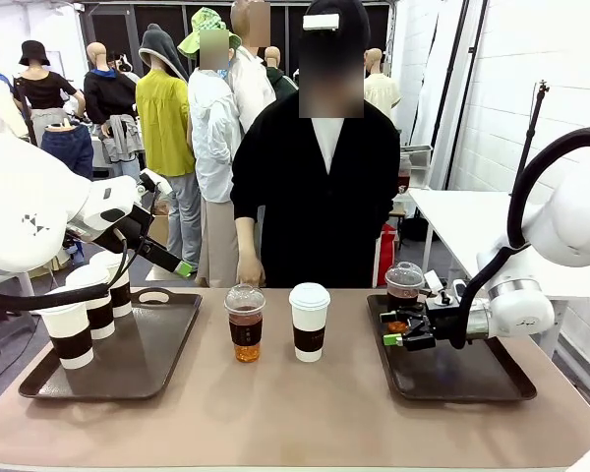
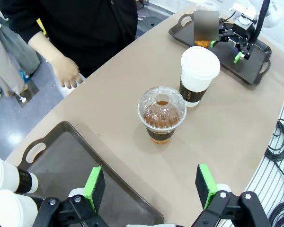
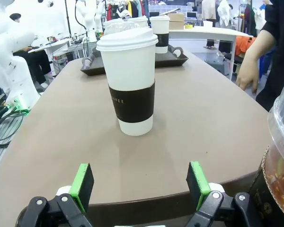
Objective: Distribute the coffee onto the tray.
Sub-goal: Pick up another iced Americano from the middle of the table and place it on the right Handle tray.
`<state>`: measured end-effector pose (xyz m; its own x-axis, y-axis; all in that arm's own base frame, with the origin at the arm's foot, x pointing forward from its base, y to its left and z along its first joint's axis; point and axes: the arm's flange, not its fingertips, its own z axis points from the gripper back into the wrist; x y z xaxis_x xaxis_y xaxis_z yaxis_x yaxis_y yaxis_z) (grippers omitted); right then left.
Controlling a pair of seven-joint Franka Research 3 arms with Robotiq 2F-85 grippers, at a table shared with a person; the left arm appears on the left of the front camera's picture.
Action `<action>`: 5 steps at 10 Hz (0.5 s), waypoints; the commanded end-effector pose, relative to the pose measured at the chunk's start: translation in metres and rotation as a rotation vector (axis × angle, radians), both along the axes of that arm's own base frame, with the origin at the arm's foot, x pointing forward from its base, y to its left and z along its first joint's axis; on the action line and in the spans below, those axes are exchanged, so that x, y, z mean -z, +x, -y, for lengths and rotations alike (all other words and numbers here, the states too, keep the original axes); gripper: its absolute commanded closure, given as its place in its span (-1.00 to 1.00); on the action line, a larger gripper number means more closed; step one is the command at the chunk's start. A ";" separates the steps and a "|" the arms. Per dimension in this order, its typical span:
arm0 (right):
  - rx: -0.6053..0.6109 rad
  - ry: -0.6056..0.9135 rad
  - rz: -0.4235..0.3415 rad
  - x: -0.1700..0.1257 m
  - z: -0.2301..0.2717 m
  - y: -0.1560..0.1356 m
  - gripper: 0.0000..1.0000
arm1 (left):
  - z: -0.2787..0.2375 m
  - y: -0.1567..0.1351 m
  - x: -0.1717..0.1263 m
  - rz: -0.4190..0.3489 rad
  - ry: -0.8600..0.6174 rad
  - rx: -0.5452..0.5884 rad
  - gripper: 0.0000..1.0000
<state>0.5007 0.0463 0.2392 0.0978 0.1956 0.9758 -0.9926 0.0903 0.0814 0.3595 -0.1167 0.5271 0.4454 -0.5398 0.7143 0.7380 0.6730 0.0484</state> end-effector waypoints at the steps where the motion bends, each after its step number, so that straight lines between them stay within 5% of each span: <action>1: -0.027 0.003 0.017 0.003 0.000 0.003 -1.00 | -0.001 0.000 0.001 -0.007 -0.004 0.002 -1.00; 5: -0.002 0.000 0.000 0.001 0.000 0.001 -1.00 | -0.001 0.000 0.001 -0.007 -0.004 0.002 -1.00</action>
<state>0.5023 0.0461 0.2380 0.0976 0.1965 0.9756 -0.9928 0.0877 0.0816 0.3595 -0.1167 0.5271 0.4454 -0.5398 0.7143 0.7380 0.6730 0.0484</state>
